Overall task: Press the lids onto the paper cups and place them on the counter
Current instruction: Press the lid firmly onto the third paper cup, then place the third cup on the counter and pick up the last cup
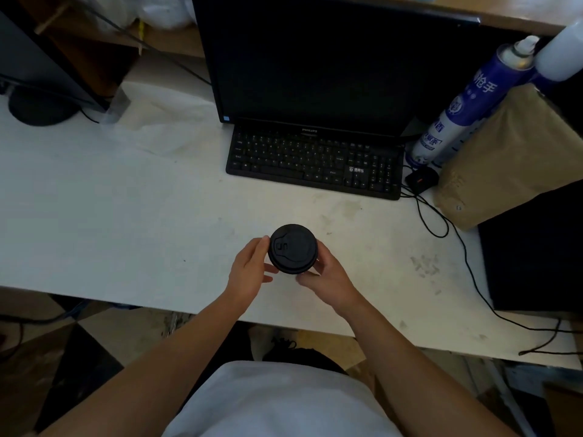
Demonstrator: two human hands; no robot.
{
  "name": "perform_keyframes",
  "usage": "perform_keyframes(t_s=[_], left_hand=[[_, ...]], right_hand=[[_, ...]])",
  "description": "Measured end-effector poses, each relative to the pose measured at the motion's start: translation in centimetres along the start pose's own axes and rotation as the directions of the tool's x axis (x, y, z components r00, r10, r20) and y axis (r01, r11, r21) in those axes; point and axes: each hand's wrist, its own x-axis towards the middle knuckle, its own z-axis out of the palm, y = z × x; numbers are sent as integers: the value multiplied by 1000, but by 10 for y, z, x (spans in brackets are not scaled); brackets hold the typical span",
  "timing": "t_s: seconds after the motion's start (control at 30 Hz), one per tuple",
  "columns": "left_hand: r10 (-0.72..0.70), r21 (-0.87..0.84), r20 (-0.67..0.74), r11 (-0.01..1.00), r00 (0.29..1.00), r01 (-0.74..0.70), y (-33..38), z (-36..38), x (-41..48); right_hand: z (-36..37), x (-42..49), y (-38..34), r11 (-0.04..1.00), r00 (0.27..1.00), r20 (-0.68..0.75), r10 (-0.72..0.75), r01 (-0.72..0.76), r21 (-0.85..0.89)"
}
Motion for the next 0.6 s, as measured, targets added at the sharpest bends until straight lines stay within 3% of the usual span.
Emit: perform_keyframes(t_s=[0.17, 0.33, 0.43, 0.53, 0.6], left_hand=[[-1, 5, 45, 1000, 999, 0, 1, -3, 8], [226, 214, -10, 952, 974, -218, -17, -22, 23], [339, 548, -89, 802, 936, -238, -44, -41, 44], [241, 828, -114, 559, 964, -42, -73, -55, 58], [248, 900, -79, 434, 965, -39, -86, -58, 61]], right_hand=[[3, 11, 2, 994, 999, -22, -40, 38, -105], [0, 15, -2, 984, 997, -22, -76, 71, -163], [-2, 17, -8, 981, 997, -32, -76, 69, -179], [-2, 22, -14, 982, 996, -46, -70, 61, -180], [-3, 24, -17, 979, 997, -53, -64, 52, -195]])
